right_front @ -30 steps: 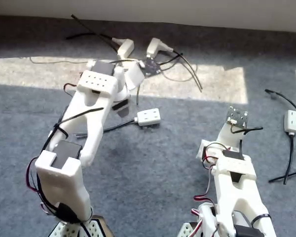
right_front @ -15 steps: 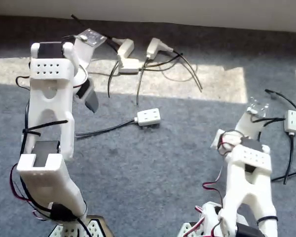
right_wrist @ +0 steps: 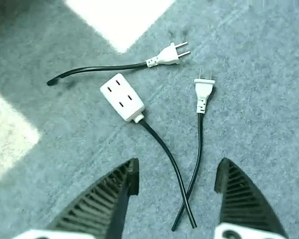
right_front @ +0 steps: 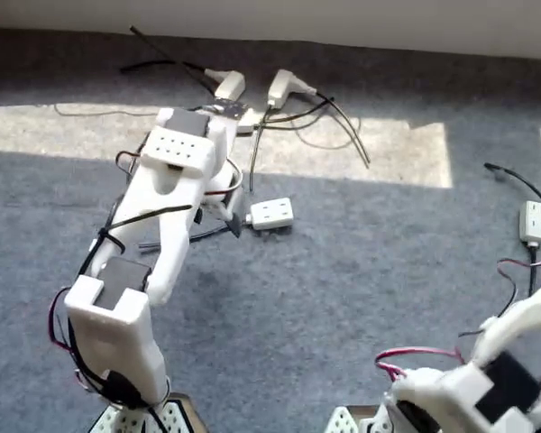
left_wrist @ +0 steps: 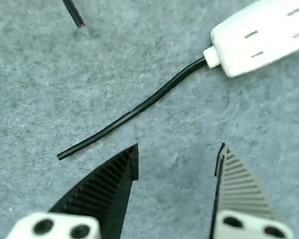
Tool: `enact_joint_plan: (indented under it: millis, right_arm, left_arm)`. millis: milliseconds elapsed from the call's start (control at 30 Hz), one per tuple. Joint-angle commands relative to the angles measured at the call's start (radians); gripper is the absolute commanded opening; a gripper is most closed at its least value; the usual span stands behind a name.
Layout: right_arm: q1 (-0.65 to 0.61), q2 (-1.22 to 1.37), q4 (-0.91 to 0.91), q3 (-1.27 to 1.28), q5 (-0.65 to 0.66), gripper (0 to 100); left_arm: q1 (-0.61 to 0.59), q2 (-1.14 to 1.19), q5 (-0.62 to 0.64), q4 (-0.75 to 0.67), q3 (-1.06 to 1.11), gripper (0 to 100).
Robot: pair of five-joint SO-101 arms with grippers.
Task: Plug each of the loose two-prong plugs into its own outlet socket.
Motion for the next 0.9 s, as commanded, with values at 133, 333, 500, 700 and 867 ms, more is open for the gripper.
enact_joint_plan:
  millis: [133, 333, 500, 700, 867]
  right_arm:
    - [0.016, 0.667, -0.008, -0.792, -0.044, 25.3]
    - [-0.013, 1.055, 0.016, -1.276, -0.265, 25.3]
    - [-0.044, 1.273, -0.136, -1.428, -0.269, 25.3]
    - [-0.039, 1.388, -0.334, -1.451, -0.264, 25.3]
    - [-0.042, 1.377, -0.249, -1.448, -0.264, 25.3]
  left_arm:
    - [-0.041, -0.042, 0.313, -0.249, 0.209, 26]
    - [-0.015, -0.041, 0.315, -0.377, 0.289, 26]
    - [-0.018, -0.041, 0.315, -0.391, 0.294, 26]
    - [-0.013, -0.039, 0.315, -0.391, 0.292, 26]
    - [-0.012, -0.039, 0.315, -0.393, 0.289, 26]
